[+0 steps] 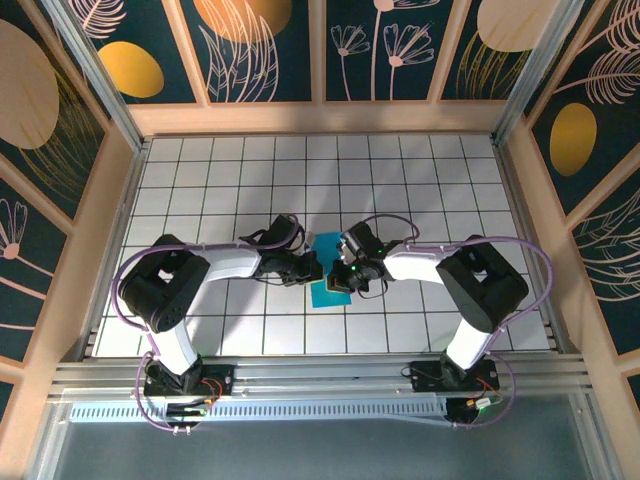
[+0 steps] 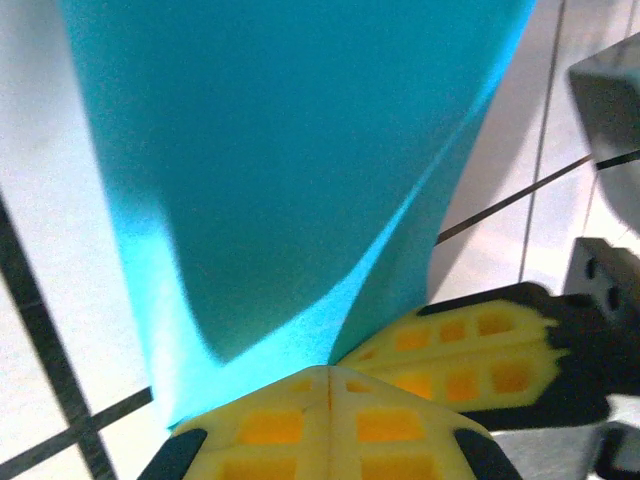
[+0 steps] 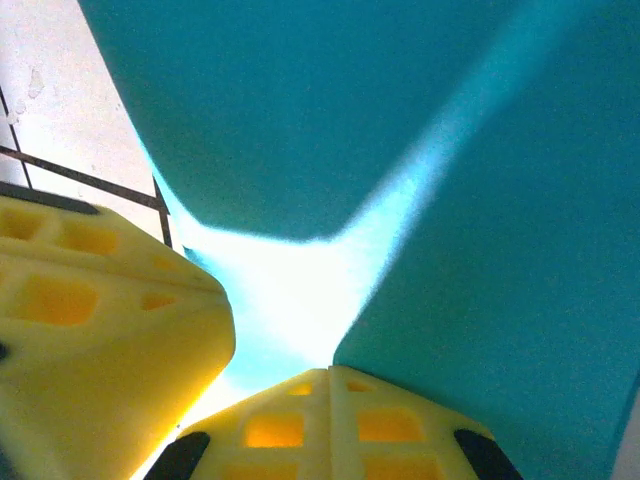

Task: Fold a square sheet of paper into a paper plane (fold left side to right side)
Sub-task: Hold the square sheet of paper at the center of the table, then first fold the square sheet of paper in half at the center of the table.

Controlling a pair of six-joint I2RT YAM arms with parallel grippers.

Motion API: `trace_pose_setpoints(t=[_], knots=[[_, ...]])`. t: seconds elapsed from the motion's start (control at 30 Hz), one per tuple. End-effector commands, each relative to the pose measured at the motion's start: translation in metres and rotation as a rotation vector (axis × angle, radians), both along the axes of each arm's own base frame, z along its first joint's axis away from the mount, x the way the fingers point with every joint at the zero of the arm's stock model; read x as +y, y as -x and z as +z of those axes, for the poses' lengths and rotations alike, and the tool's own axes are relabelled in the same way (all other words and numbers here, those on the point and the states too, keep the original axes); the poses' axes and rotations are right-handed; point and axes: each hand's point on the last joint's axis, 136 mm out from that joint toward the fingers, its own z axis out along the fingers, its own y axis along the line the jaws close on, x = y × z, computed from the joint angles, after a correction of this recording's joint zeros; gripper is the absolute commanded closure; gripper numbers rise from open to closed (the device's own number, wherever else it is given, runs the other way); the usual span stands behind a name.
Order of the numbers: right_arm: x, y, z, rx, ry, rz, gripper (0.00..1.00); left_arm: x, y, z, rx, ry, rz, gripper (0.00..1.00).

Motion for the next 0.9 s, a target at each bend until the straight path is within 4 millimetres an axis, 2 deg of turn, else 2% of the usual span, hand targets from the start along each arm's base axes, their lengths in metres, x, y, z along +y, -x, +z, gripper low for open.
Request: trace_pose_setpoints(t=[0.0, 0.87], knots=[[-0.032, 0.017, -0.036, 0.057, 0.182, 0.0, 1.0, -0.002, -0.009, 0.005, -0.004, 0.009, 0.016, 1.0], [-0.048, 0.02, -0.052, 0.069, 0.275, 0.004, 1.0, 0.014, -0.032, -0.026, -0.031, -0.035, 0.079, 1.0]])
